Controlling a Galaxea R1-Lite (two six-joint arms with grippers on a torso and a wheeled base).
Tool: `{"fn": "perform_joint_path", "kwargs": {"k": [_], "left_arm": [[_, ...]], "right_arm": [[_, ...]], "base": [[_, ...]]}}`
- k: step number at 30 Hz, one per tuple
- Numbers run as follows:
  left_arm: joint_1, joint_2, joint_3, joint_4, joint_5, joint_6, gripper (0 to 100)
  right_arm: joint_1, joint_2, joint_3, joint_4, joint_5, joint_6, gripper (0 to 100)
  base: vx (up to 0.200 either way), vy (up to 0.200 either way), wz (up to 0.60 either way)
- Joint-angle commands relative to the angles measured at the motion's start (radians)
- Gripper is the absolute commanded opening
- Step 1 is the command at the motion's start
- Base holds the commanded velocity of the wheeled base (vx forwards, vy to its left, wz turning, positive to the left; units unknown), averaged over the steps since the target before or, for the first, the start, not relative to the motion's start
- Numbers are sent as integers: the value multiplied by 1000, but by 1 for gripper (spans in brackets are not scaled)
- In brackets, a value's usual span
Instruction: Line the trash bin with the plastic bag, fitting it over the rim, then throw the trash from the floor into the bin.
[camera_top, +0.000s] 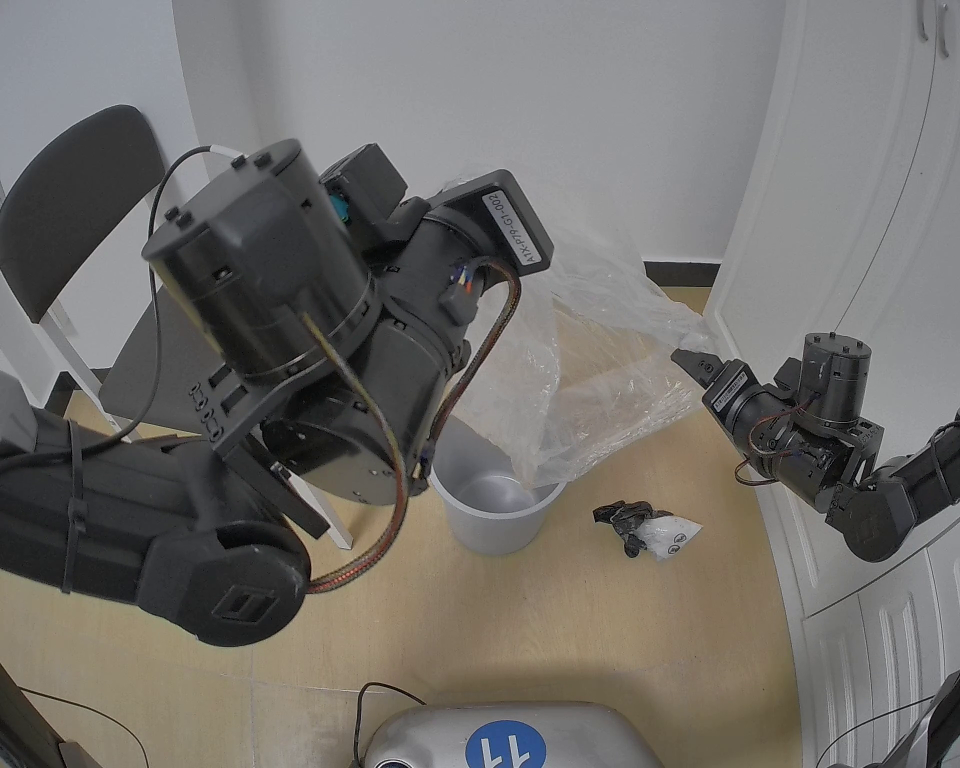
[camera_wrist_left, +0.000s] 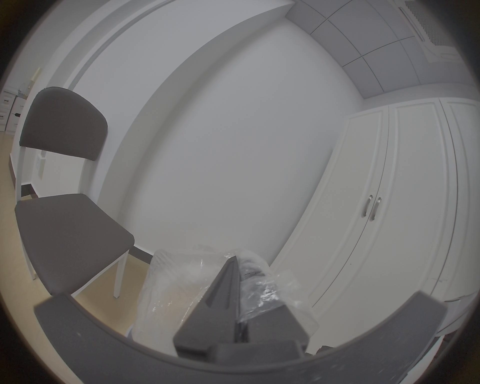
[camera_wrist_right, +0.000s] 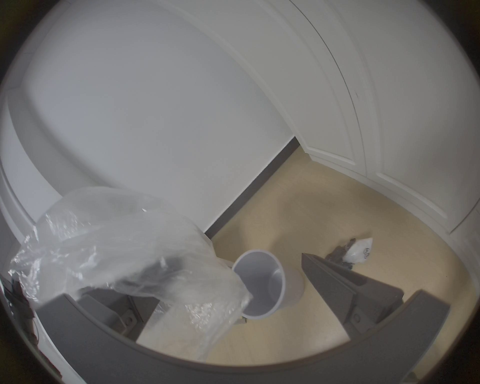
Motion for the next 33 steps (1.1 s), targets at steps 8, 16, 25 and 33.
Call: {"fn": "perform_joint_path", "kwargs": {"k": [8, 16, 25, 33], "left_arm": [[-9, 0, 1, -1, -1, -2, 0], [-9, 0, 1, -1, -1, -2, 0], [-9, 1, 1, -1, -1, -2, 0], [2, 13, -2, -1, -1, -2, 0]], "right_arm": [[33, 86, 69, -262, -9, 8, 100], [46, 91, 75, -279, -11, 6, 100], [46, 86, 76, -279, -13, 2, 0], [46, 71, 79, -279, -14, -3, 0]], "base": [[0, 0, 0], [0, 0, 0], [0, 0, 0], [0, 0, 0]]}}
